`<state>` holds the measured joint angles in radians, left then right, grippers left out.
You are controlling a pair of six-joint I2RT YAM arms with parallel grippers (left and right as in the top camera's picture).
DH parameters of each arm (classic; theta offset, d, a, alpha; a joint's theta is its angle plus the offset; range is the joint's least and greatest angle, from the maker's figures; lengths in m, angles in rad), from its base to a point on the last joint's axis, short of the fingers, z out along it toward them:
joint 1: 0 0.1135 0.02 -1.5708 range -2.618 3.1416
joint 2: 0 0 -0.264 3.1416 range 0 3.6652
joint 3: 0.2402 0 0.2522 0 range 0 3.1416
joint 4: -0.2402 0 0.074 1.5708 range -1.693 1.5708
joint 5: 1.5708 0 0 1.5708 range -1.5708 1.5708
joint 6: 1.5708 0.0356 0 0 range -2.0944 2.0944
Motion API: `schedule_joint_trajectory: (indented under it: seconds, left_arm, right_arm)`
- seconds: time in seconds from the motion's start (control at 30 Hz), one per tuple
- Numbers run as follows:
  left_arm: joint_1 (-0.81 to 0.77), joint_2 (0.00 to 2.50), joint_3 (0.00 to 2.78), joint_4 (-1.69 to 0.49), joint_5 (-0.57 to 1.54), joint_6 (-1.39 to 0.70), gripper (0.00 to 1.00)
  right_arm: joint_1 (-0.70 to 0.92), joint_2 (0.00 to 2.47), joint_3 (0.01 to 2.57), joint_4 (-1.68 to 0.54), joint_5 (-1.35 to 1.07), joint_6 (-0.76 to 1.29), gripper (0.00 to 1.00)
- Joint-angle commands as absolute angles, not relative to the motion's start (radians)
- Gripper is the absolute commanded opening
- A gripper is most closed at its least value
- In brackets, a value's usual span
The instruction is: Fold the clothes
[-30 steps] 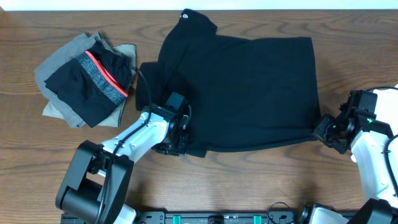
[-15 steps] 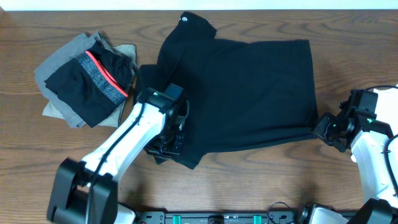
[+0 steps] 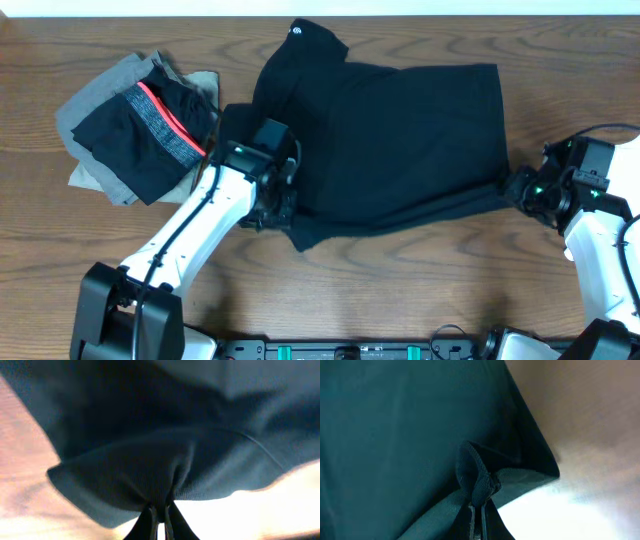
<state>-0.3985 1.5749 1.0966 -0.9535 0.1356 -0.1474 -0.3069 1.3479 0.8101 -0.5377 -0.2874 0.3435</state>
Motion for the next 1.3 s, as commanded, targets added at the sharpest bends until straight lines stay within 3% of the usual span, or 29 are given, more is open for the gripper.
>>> schedule_joint_trajectory:
  seconds: [0.0, 0.23, 0.57, 0.67, 1.03, 1.13, 1.27]
  left_arm:
    - [-0.355, 1.573, 1.106, -0.899, 0.039, -0.104, 0.06]
    - [-0.303, 1.573, 1.106, -0.685, 0.040, -0.017, 0.17]
    - [-0.299, 1.588, 1.106, -0.561, 0.040, 0.064, 0.17]
    - [-0.299, 1.599, 1.105, -0.591, 0.041, 0.062, 0.34]
    - [-0.302, 1.730, 1.102, -0.609, 0.213, 0.097, 0.45]
    - [-0.302, 1.766, 1.102, -0.570, 0.213, 0.097, 0.43]
    - [-0.302, 1.776, 1.104, -0.535, 0.214, 0.088, 0.09]
  right_arm:
    - [-0.311, 1.343, 0.830, -0.475, -0.319, 0.348, 0.01]
    - [-0.293, 1.391, 0.830, -0.303, -0.311, 0.367, 0.01]
    - [-0.282, 1.546, 0.830, -0.115, -0.311, 0.368, 0.01]
    - [-0.282, 1.563, 0.830, -0.107, -0.311, 0.379, 0.01]
    - [-0.282, 1.564, 0.830, -0.113, -0.319, 0.381, 0.01]
    - [-0.282, 1.564, 0.830, -0.114, -0.319, 0.381, 0.01]
    - [-0.282, 1.564, 0.830, -0.116, -0.319, 0.381, 0.01]
